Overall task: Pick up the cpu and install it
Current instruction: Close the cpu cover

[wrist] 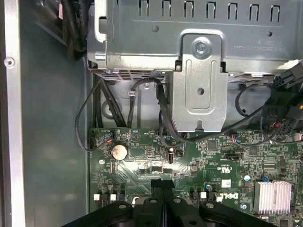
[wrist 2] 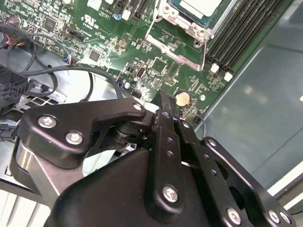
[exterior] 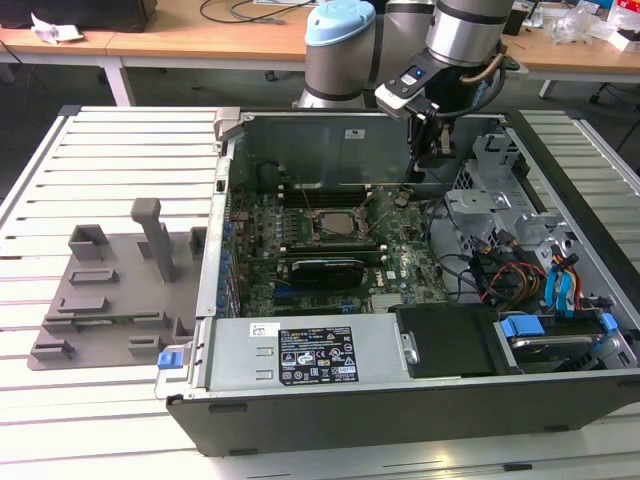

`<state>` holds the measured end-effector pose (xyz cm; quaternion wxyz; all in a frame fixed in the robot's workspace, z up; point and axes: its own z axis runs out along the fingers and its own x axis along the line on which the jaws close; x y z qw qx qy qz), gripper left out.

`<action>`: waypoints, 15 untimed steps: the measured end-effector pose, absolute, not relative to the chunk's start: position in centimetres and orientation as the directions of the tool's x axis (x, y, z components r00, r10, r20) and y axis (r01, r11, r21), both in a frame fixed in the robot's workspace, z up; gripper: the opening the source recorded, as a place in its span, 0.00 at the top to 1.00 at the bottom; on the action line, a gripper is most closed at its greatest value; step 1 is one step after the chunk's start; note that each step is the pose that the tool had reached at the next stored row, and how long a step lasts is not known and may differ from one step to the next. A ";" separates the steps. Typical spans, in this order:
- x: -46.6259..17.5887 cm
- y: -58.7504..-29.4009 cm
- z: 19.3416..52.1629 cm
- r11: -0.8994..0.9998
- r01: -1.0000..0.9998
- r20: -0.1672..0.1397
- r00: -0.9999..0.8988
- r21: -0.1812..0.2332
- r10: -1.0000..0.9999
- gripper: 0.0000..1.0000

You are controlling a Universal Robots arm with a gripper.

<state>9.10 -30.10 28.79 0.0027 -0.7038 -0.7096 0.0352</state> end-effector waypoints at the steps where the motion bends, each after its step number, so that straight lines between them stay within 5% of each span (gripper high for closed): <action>1: 9.1 -30.1 28.7 0.007 0.999 -0.045 -0.009 -0.054 0.999 0.89; 15: 9.1 -30.1 27.4 0.007 0.999 -0.046 -0.009 -0.054 0.999 0.89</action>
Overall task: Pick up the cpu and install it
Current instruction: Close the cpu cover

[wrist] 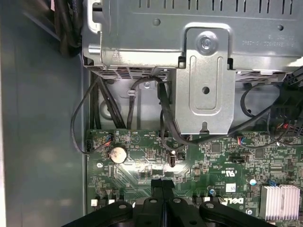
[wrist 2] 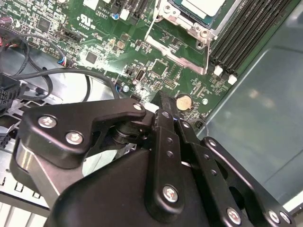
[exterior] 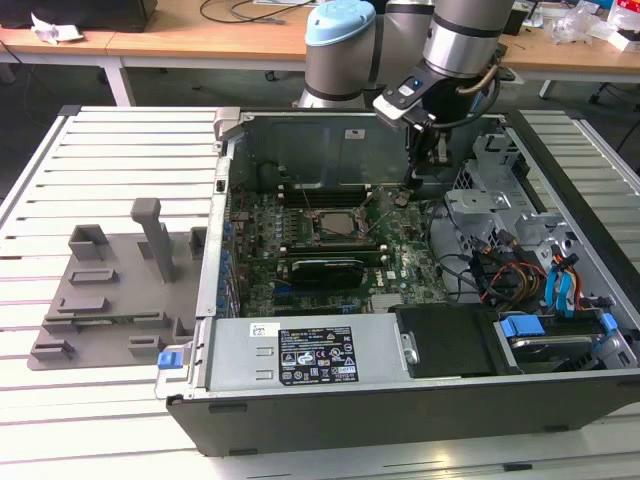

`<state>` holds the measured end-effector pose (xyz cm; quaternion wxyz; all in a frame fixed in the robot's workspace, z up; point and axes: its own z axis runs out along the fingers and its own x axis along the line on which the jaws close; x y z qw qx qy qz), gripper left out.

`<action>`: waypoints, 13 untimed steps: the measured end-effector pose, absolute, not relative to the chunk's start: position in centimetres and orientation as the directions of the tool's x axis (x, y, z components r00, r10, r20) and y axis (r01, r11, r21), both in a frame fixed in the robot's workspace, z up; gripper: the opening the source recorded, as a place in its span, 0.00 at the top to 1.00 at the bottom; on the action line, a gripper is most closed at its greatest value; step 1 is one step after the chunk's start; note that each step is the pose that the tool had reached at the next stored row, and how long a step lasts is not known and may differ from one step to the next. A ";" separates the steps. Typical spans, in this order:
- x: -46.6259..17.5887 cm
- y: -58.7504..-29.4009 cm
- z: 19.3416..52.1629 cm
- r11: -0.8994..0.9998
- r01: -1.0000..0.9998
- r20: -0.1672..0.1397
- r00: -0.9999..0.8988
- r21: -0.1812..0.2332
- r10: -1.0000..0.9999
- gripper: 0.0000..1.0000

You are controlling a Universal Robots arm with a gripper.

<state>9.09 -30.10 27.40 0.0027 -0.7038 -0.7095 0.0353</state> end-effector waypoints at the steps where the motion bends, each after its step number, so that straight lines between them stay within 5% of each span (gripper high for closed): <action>1: 9.1 -30.1 27.3 0.007 0.999 -0.046 -0.009 -0.054 0.999 0.89; 13: 8.9 -30.1 26.2 0.007 0.999 -0.046 -0.009 -0.054 0.999 0.89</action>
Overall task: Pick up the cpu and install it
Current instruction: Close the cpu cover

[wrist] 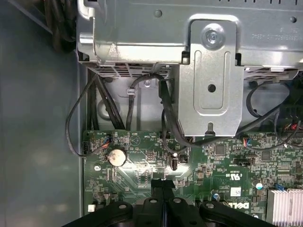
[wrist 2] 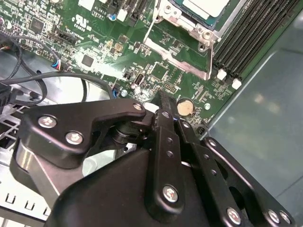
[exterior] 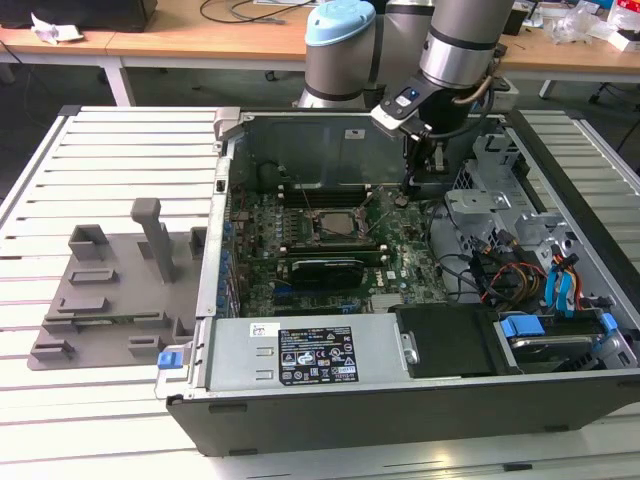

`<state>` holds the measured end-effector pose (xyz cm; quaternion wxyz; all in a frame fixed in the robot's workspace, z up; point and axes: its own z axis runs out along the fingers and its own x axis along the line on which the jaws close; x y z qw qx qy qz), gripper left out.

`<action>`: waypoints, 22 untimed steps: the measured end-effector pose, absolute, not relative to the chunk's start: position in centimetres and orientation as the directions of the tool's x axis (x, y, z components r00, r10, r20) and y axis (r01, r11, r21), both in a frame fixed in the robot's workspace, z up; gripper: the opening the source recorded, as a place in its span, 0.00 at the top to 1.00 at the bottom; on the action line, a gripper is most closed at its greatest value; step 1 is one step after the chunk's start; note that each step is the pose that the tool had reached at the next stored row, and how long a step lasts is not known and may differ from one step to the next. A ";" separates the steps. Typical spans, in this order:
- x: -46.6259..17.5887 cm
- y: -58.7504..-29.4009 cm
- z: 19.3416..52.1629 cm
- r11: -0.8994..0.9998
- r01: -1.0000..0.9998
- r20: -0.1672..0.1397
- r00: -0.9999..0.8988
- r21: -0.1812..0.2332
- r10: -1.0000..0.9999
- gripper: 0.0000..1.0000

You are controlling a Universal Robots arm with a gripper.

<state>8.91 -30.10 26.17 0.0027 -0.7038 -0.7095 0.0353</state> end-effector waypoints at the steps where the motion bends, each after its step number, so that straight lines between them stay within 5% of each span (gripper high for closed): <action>1: 8.4 -30.1 26.1 0.007 0.999 -0.046 -0.010 -0.054 0.999 0.89; 22: 4.8 -30.1 25.2 0.042 0.998 -0.046 -0.045 -0.054 0.998 0.89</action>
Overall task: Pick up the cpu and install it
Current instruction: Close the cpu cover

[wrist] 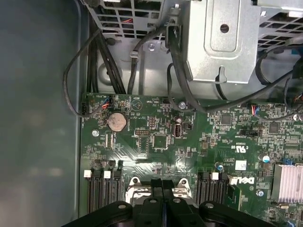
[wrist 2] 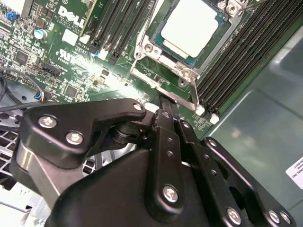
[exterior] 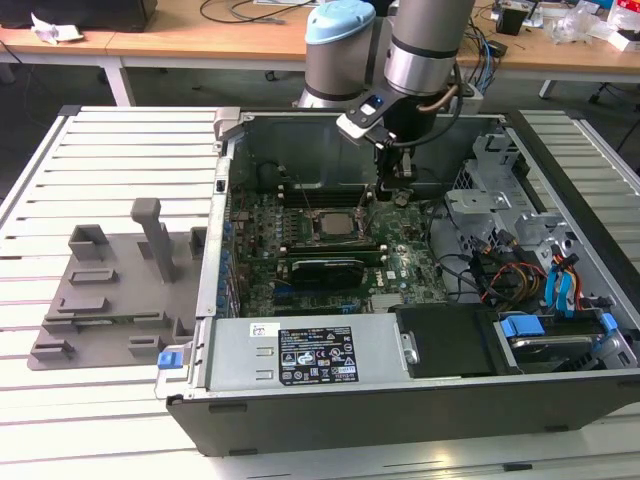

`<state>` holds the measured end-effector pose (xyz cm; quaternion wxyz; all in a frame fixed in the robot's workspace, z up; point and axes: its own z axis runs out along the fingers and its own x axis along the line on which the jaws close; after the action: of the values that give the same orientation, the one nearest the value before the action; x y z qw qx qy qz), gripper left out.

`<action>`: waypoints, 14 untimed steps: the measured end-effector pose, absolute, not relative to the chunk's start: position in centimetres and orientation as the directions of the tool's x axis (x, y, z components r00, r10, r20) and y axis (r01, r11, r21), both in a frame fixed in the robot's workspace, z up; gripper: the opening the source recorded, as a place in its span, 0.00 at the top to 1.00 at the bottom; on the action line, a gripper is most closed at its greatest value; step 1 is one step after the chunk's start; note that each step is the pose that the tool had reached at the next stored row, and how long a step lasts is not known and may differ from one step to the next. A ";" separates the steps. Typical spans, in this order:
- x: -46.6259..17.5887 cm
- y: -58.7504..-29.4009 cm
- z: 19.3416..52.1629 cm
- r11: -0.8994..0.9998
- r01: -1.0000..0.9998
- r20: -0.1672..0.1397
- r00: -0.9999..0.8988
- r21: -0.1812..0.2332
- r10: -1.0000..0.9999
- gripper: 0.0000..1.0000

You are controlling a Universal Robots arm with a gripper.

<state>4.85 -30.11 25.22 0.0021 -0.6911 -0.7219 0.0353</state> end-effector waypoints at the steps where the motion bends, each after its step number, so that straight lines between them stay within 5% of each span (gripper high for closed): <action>1: 4.7 -30.1 25.2 0.042 0.998 -0.046 -0.045 -0.054 0.998 0.89; 14: 3.1 -30.1 24.5 0.042 0.998 -0.046 -0.045 -0.054 0.998 0.89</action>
<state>3.05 -30.12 24.47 0.0021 -0.6911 -0.7219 0.0353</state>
